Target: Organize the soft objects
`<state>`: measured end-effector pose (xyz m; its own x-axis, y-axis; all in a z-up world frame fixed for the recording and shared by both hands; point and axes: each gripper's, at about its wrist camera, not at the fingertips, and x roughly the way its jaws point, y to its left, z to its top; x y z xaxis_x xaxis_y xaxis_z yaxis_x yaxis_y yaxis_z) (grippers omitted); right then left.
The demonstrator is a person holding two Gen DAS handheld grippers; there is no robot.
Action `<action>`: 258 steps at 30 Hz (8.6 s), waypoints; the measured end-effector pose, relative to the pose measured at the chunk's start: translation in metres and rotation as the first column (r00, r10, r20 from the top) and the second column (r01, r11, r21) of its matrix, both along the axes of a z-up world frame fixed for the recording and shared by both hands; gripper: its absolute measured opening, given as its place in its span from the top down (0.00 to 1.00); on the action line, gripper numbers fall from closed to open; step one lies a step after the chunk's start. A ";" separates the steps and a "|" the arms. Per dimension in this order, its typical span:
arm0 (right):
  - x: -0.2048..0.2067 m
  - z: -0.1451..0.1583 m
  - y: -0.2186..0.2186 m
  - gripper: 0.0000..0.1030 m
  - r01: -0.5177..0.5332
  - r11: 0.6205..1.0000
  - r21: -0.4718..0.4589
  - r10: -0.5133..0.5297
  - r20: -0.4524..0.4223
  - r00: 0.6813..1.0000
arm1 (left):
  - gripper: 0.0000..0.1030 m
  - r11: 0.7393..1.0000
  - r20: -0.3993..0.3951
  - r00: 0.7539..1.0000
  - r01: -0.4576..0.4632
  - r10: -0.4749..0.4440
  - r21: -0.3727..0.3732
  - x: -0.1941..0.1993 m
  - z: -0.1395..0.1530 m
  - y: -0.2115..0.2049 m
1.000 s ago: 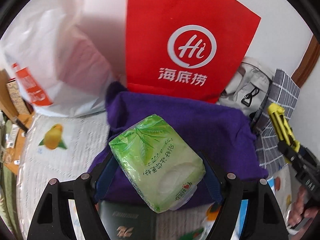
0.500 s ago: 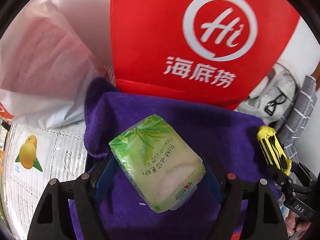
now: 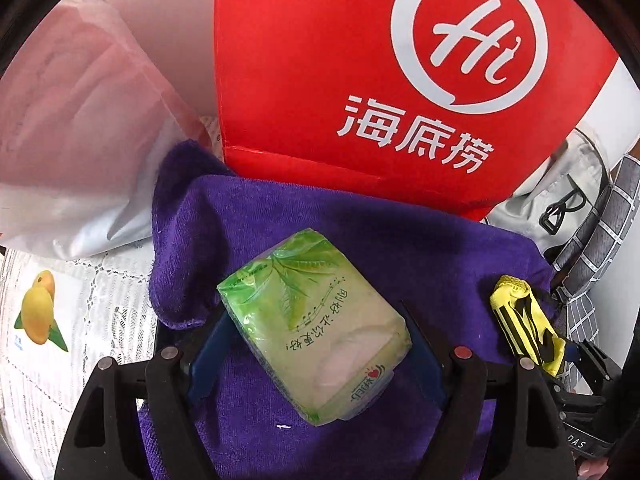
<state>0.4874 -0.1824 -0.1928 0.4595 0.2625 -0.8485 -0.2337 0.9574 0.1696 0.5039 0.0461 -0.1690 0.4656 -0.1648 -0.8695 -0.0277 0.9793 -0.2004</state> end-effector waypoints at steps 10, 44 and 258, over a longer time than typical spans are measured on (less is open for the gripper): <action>-0.001 0.003 0.021 0.11 -0.051 0.999 -0.017 0.052 0.052 0.997 | 0.12 1.000 -0.017 1.000 0.012 -0.011 0.019 0.009 -0.001 -0.013; -0.211 0.061 -0.010 0.11 0.032 0.999 -0.006 -0.030 0.183 0.983 | 0.13 0.995 0.194 0.979 0.079 -0.067 -0.055 -0.199 0.101 0.022; -0.040 0.020 0.018 0.51 -0.066 0.996 -0.052 0.066 0.000 0.998 | 0.85 0.997 0.093 0.993 0.075 -0.074 -0.008 -0.034 0.034 0.029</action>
<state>0.4475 -0.1648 -0.1728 0.4444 0.2480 -0.8608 -0.2969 0.9474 0.1196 0.4704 0.0749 -0.1346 0.5304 -0.2118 -0.8209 0.0642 0.9755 -0.2102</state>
